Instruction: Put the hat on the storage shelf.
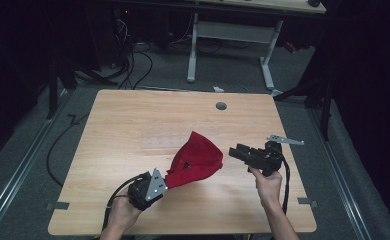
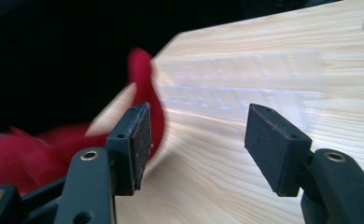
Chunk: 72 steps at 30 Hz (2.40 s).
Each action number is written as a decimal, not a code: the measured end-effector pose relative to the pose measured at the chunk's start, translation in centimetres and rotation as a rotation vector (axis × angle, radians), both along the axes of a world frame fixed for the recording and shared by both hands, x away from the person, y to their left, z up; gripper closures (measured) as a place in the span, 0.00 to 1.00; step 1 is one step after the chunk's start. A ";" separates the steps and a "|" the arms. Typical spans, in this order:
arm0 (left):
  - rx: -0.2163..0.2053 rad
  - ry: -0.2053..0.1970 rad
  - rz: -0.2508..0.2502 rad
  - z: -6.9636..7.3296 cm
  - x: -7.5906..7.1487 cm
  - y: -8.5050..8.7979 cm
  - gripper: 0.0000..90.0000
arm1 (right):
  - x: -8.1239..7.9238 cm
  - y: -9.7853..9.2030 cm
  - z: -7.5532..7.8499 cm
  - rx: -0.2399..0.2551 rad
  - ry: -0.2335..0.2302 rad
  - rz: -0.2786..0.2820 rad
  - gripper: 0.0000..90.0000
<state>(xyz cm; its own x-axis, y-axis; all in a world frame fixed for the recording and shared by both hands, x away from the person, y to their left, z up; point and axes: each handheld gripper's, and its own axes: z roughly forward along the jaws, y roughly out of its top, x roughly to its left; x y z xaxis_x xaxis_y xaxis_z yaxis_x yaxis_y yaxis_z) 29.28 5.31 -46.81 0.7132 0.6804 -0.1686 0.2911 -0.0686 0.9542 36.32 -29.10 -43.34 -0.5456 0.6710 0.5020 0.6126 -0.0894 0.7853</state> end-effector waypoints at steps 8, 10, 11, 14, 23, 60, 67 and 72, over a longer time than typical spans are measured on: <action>-0.116 0.038 0.060 0.9 1.2 1.3 0.95 | -0.1 -0.2 -3.9 -0.185 0.027 -0.068 0.45; -0.136 0.052 0.071 0.8 1.5 1.5 0.95 | -0.1 -0.1 -5.2 -0.239 0.042 -0.082 0.44; -0.151 0.066 0.079 0.8 1.7 1.7 0.95 | 0.0 0.0 -6.2 -0.284 0.054 -0.102 0.44; -0.169 0.083 0.089 0.9 2.1 1.9 0.95 | 0.0 0.1 -7.3 -0.336 0.060 -0.119 0.44; -0.210 0.097 0.109 1.6 3.4 2.0 0.95 | -0.1 0.4 -9.4 -0.490 0.047 -0.172 0.42; -0.461 0.104 0.275 5.3 9.3 5.6 0.95 | -0.2 1.3 -9.8 -0.623 0.008 -0.211 0.38; -0.474 0.076 0.315 6.0 11.2 5.9 0.95 | -0.2 1.3 -9.8 -0.623 0.008 -0.210 0.38; -0.470 0.069 0.336 5.9 12.2 5.9 0.95 | -0.2 1.3 -9.8 -0.624 0.007 -0.210 0.38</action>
